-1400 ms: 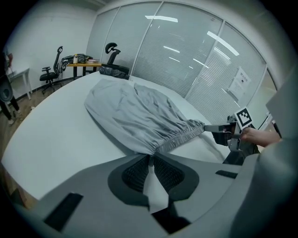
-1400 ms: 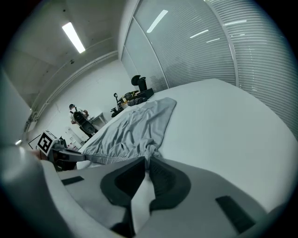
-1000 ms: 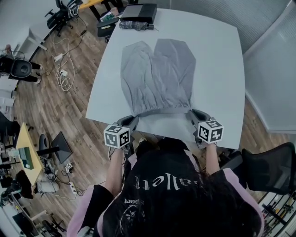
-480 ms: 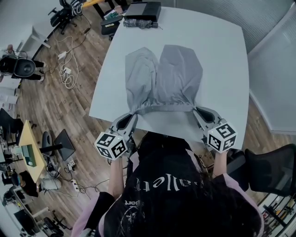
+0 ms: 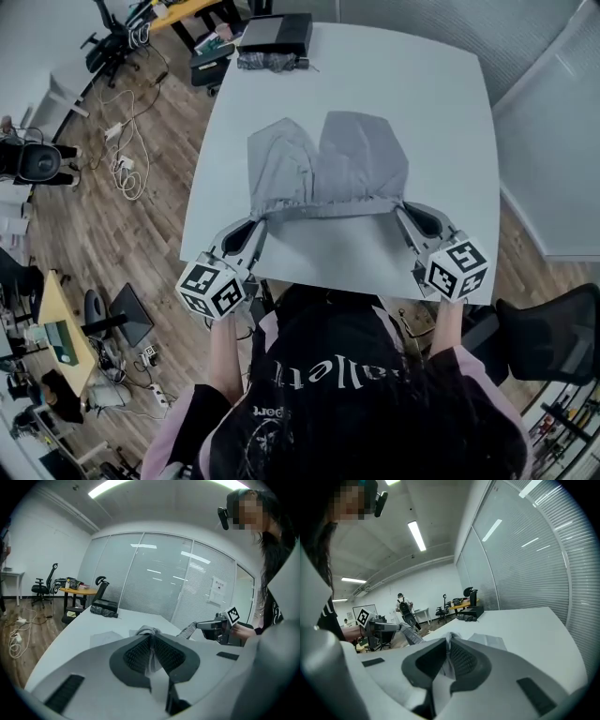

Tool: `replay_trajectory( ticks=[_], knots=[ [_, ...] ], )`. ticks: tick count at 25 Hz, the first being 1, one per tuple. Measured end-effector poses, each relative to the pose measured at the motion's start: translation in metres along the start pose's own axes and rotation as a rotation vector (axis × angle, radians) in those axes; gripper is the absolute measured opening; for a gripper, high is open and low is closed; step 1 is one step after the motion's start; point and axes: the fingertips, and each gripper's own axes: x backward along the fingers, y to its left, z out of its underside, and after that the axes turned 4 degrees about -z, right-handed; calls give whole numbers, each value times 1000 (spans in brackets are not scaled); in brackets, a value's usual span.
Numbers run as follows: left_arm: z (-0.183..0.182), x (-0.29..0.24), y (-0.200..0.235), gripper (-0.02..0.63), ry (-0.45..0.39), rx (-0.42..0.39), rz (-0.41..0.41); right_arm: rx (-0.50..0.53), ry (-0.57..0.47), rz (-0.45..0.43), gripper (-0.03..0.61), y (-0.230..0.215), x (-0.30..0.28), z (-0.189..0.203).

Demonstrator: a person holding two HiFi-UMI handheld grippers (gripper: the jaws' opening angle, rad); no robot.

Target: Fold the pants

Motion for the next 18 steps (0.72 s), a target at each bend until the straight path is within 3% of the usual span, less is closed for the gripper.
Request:
replay_trajectory(
  ticks=[9,18],
  knots=[
    [-42,-62,56,48,23,-92,32,-8,-28,52,38,-55,-55,-43],
    [-50,-153,128,48,131,-156,26,-15,57,97,38,-132,-145,-60]
  ],
)
